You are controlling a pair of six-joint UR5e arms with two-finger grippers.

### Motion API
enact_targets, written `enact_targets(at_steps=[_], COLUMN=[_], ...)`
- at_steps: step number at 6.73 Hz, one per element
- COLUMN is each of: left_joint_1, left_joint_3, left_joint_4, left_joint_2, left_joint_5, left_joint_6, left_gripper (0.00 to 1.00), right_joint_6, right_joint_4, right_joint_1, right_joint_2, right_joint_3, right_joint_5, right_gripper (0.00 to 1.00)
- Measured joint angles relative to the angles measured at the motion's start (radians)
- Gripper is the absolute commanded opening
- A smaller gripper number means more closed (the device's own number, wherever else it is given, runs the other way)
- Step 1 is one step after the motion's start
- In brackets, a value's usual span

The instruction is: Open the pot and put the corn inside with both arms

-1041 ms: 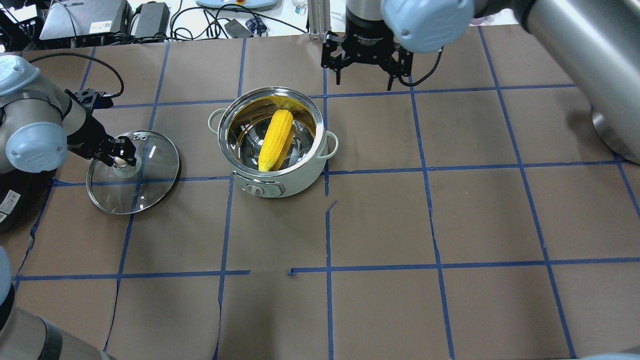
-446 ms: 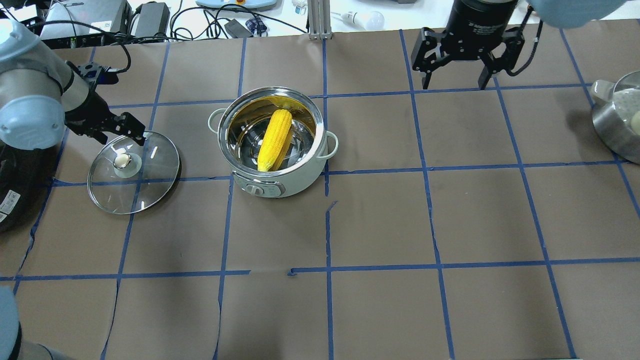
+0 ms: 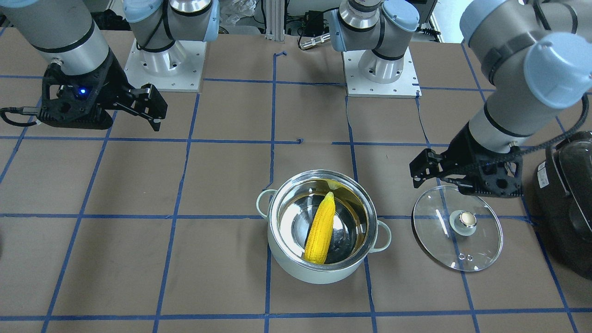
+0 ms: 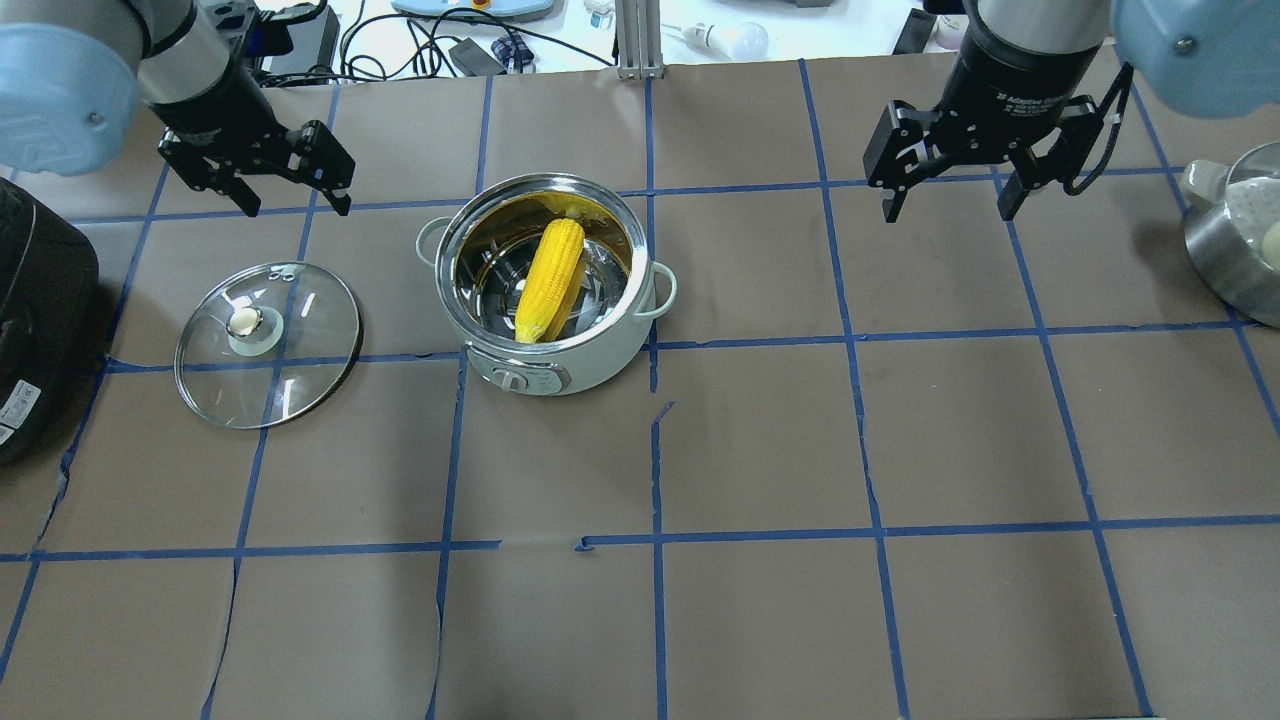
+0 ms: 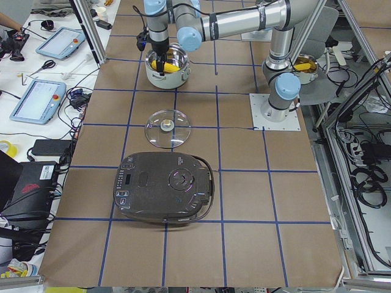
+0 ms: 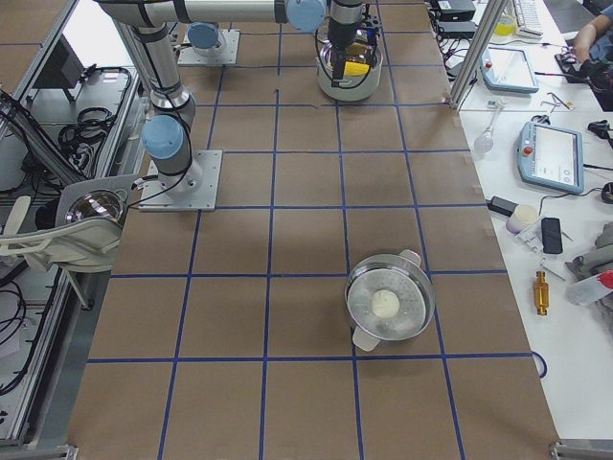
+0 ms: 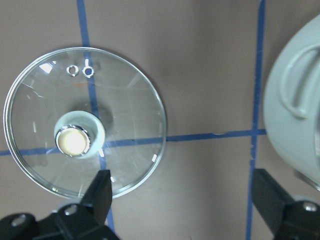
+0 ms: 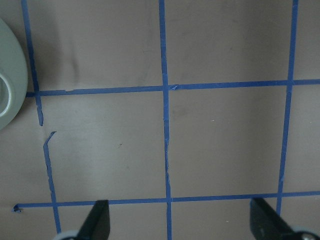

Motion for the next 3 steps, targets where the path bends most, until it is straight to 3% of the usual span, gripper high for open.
enact_targets(at_steps=[3], left_joint_1=[-0.101], left_joint_3=[0.019], left_joint_4=[-0.089], left_joint_2=[0.108], left_joint_5=[0.001], left_joint_6=[-0.075], left_gripper=[1.0], right_joint_6=[0.001], right_joint_4=[0.022], right_joint_1=[-0.002], right_joint_2=[-0.02], right_joint_3=[0.014], right_joint_5=[0.005], right_gripper=[1.0])
